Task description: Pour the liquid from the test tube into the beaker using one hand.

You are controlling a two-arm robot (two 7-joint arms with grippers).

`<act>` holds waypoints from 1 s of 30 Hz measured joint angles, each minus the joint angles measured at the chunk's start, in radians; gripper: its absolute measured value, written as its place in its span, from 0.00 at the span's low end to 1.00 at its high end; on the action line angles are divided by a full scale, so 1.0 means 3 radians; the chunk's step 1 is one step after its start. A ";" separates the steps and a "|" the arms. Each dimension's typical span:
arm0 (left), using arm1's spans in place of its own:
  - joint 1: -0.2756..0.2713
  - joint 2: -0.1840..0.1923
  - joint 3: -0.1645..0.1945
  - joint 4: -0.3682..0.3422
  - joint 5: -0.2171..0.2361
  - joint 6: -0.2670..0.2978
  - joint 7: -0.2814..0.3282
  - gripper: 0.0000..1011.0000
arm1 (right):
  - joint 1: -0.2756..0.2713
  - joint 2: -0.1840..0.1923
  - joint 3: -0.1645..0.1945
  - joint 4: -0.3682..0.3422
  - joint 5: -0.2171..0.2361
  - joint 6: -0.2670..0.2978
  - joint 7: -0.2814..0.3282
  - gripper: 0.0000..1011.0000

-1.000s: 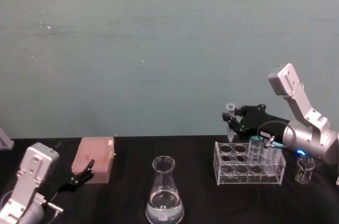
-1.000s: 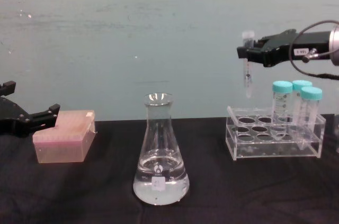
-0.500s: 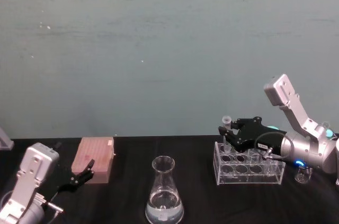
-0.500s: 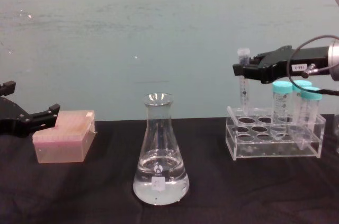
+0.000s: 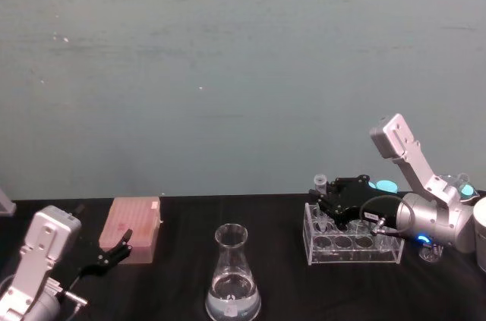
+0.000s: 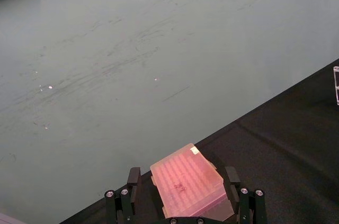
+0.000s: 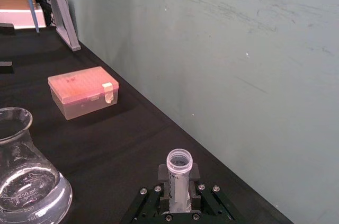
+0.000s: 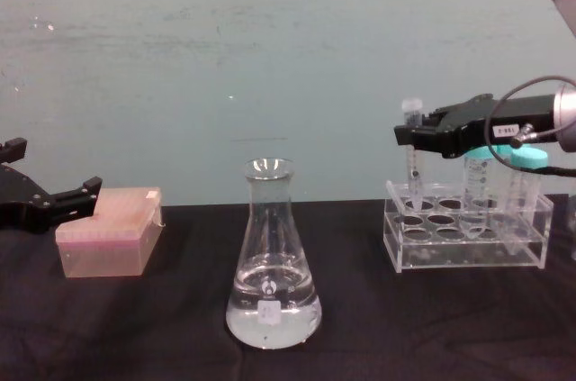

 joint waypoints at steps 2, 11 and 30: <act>0.0000 0.0000 0.0000 0.0000 0.0000 0.0000 0.0000 0.99 | 0.0016 -0.0012 -0.0013 0.0041 0.0000 -0.0011 0.0003 0.21; 0.0000 0.0000 0.0000 0.0000 0.0000 0.0000 0.0000 0.99 | 0.0076 -0.0057 -0.0050 0.0198 -0.0014 -0.0051 0.0016 0.21; 0.0000 0.0000 0.0000 0.0000 0.0000 0.0000 0.0000 0.99 | 0.0151 -0.0122 -0.0069 0.0466 -0.0086 -0.0130 0.0023 0.21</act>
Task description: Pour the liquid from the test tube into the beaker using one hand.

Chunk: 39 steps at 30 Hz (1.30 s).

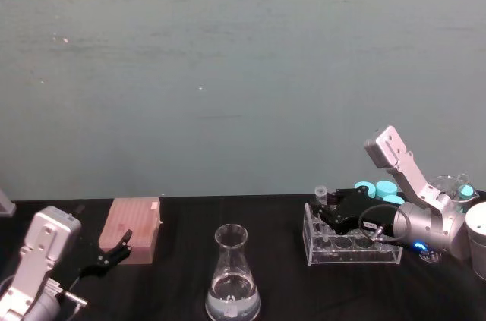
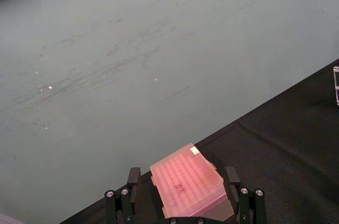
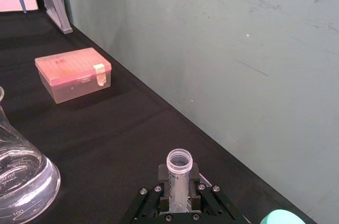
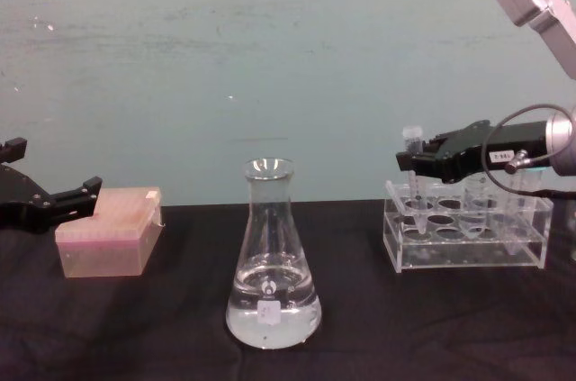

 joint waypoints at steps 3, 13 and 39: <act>0.0000 0.0000 0.0000 0.0000 0.0000 0.0000 0.0000 0.99 | 0.0007 -0.0002 0.0000 0.0019 -0.0010 -0.0018 0.0009 0.21; 0.0000 0.0000 0.0000 0.0000 0.0000 0.0000 0.0000 0.99 | 0.0007 -0.0001 0.0000 0.0015 -0.0010 -0.0013 0.0009 0.21; 0.0000 0.0000 0.0000 0.0000 0.0000 0.0000 0.0000 0.99 | 0.0003 -0.0001 0.0003 0.0008 -0.0004 -0.0006 0.0006 0.89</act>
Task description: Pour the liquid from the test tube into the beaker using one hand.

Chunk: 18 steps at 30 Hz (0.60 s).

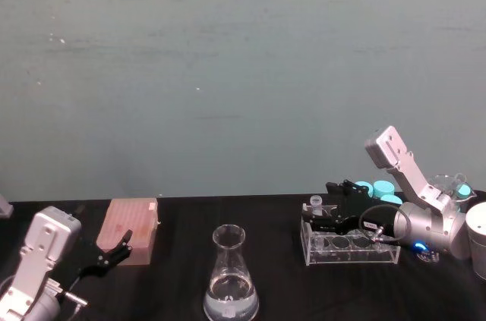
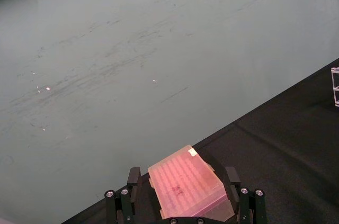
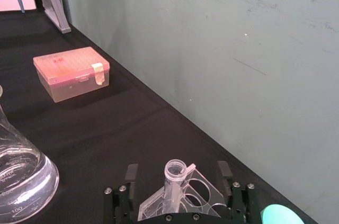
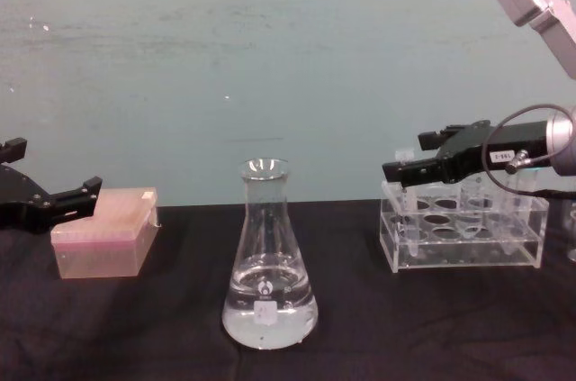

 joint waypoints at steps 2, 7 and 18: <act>0.0000 0.0000 0.0000 0.0000 0.0000 0.0000 0.0000 0.99 | 0.0000 0.0000 0.0000 0.0000 0.0000 0.0000 0.0000 0.96; 0.0000 0.0000 0.0000 0.0000 0.0000 0.0000 0.0000 0.99 | 0.0000 0.0000 0.0000 0.0000 0.0000 0.0000 -0.0002 0.99; 0.0000 0.0000 0.0000 0.0000 0.0000 0.0000 0.0000 0.99 | 0.0000 0.0000 0.0000 0.0000 0.0000 0.0000 -0.0003 0.99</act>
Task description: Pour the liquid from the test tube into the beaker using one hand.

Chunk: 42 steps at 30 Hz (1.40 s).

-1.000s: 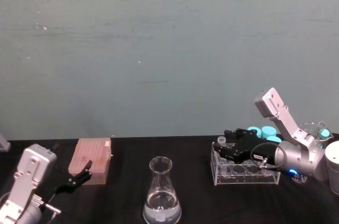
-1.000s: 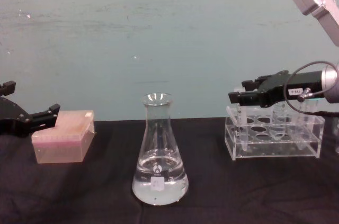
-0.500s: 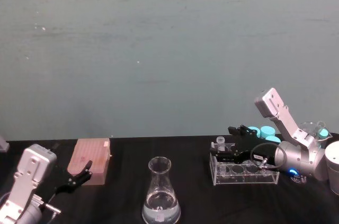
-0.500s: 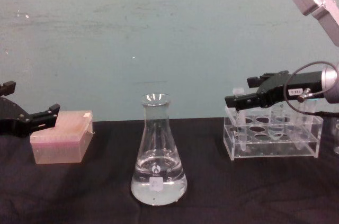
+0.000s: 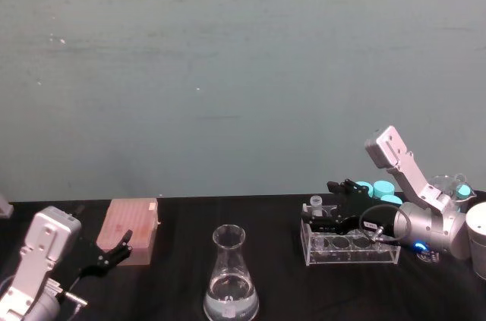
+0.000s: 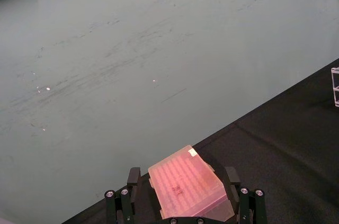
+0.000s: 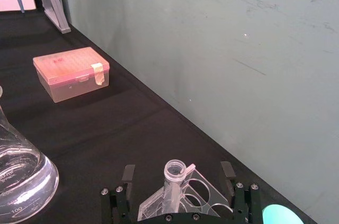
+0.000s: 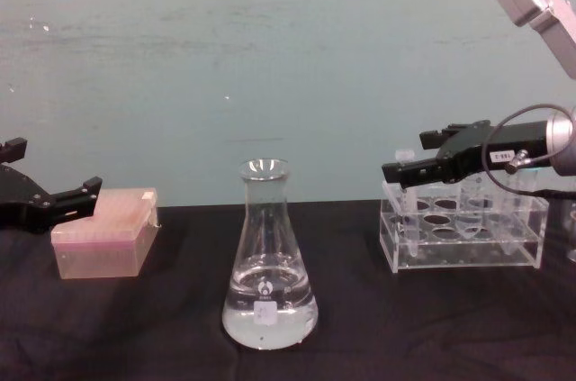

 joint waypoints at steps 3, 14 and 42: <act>0.0000 0.0000 0.0000 0.0000 0.0000 0.0000 0.0000 0.99 | 0.0000 0.0000 0.0000 0.0000 0.0000 0.0000 0.0000 0.99; 0.0000 0.0000 0.0000 0.0000 0.0000 0.0000 0.0000 0.99 | 0.0000 0.0000 0.0000 0.0000 0.0000 0.0000 0.0000 0.99; 0.0000 0.0000 0.0000 0.0000 0.0000 0.0000 0.0000 0.99 | 0.0000 0.0000 0.0000 0.0000 0.0000 0.0000 0.0000 0.99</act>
